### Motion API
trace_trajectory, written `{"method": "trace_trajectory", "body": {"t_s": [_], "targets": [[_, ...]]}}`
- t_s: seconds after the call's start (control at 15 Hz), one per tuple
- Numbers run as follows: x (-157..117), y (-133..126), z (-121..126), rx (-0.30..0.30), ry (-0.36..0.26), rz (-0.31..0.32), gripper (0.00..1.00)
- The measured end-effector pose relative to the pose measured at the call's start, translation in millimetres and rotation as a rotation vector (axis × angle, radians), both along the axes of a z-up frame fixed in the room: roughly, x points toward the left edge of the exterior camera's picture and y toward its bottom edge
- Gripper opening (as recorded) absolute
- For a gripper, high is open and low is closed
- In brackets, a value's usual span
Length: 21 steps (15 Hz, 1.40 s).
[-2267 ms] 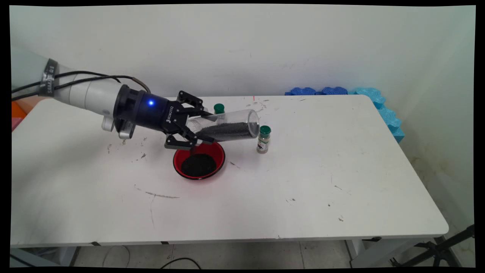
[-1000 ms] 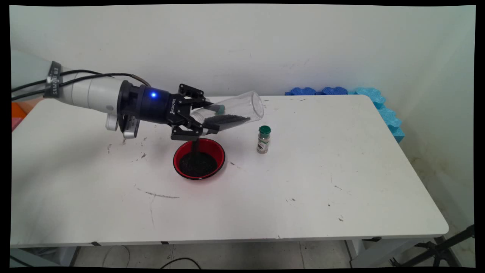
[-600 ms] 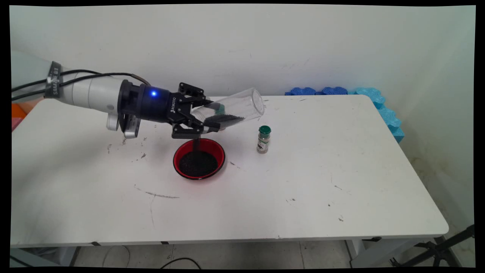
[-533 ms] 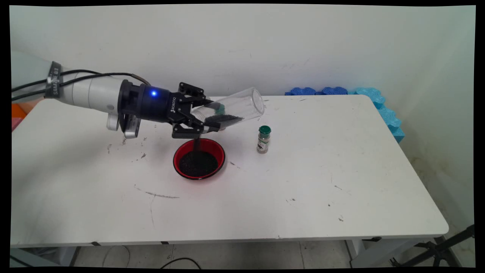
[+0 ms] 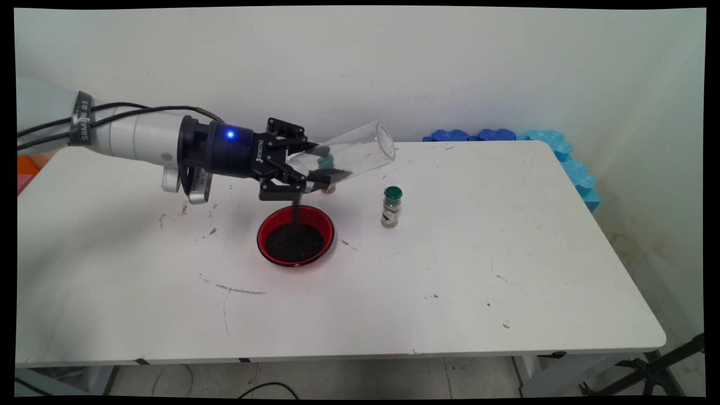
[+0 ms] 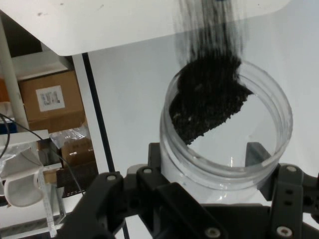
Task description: Pour the black seasoning powder in the red bowl
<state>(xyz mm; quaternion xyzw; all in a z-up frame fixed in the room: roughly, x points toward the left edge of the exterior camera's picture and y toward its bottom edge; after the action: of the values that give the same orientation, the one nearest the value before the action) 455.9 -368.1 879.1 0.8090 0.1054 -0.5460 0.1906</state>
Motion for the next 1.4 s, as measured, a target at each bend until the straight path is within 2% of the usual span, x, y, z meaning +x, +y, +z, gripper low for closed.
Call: {"method": "trace_trajectory", "body": {"t_s": [0.87,1.4], "targets": [[-0.4,-0.9,1.9,-0.01,0.05,0.037,0.0],[4.0,1.1,-1.7,0.038,0.098,0.073,0.0]]}}
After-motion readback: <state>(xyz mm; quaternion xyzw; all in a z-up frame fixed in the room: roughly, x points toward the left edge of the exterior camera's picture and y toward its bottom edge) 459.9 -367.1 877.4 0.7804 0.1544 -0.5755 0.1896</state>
